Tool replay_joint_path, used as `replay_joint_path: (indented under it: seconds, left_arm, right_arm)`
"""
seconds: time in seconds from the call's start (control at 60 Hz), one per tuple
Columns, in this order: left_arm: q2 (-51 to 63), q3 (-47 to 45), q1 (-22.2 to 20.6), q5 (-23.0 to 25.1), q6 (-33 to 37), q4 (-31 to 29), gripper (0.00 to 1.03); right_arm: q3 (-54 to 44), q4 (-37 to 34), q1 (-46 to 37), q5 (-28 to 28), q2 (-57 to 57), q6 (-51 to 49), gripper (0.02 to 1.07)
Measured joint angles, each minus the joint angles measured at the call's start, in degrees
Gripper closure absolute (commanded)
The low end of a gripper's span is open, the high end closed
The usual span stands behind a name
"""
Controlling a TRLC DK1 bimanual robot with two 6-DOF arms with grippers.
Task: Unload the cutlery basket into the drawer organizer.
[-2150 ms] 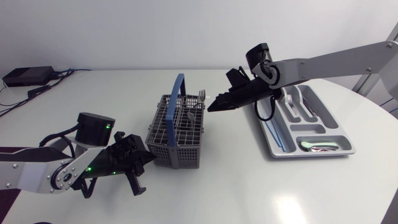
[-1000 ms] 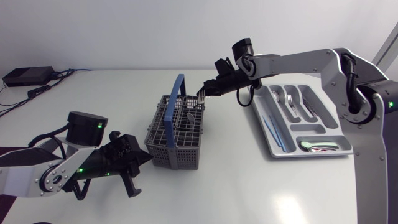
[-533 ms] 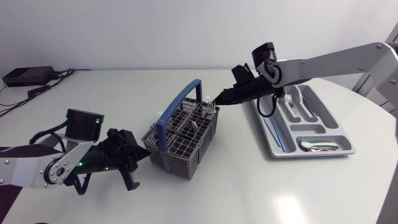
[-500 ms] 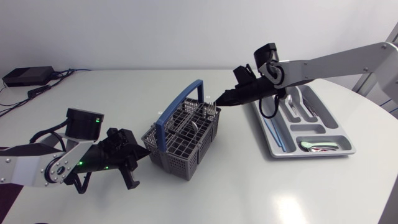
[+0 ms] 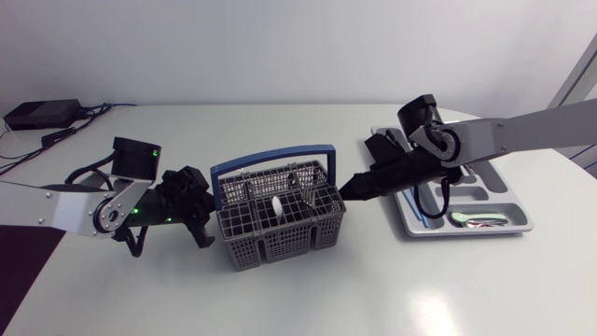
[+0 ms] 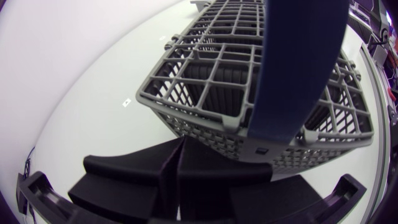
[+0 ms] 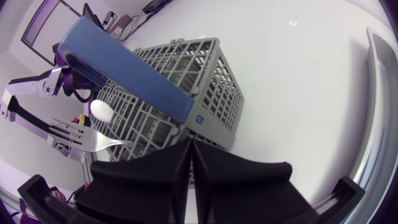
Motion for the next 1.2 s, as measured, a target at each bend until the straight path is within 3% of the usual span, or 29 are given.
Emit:
replay_joint_path:
  seconds: [0.15,0.217,0.283,0.517,0.6,0.783,1.0,1.2]
  left_arm:
    - [-0.5,0.57,2.27,3.23,0.02,-0.13,0.86]
    - [-2.29,0.55,3.63,4.35,0.09,-1.95,0.86]
    - [-5.6,0.55,5.33,5.64,0.37,-4.5,0.86]
    - [-22.47,0.26,7.19,8.09,2.25,-16.57,0.85]
    - [-27.43,0.26,5.38,8.22,2.38,-20.81,0.85]
    - [-32.96,0.57,-3.08,6.84,1.88,-26.95,0.85]
    - [-33.38,1.31,-10.91,3.61,0.13,-28.09,0.85]
    - [-33.33,1.36,-14.56,1.95,-1.09,-28.92,0.85]
  right_arm:
    - [-4.39,2.19,0.35,5.6,-6.03,-0.02,0.96]
    - [-6.64,3.15,0.37,8.81,-10.29,-0.26,0.88]
    - [-8.87,3.3,0.37,10.43,-15.91,-0.66,0.79]
    - [-12.59,0.28,0.9,11.45,-33.31,-2.95,0.68]
    - [-13.68,-1.38,1.51,11.45,-37.68,-3.43,0.67]
    - [-15.56,-2.89,3.87,12.66,-42.18,-4.28,0.61]
    - [-16.26,-0.66,12.7,21.05,-41.11,-4.24,0.58]
    - [-15.91,2.25,17.2,24.57,-35.41,-4.04,0.55]
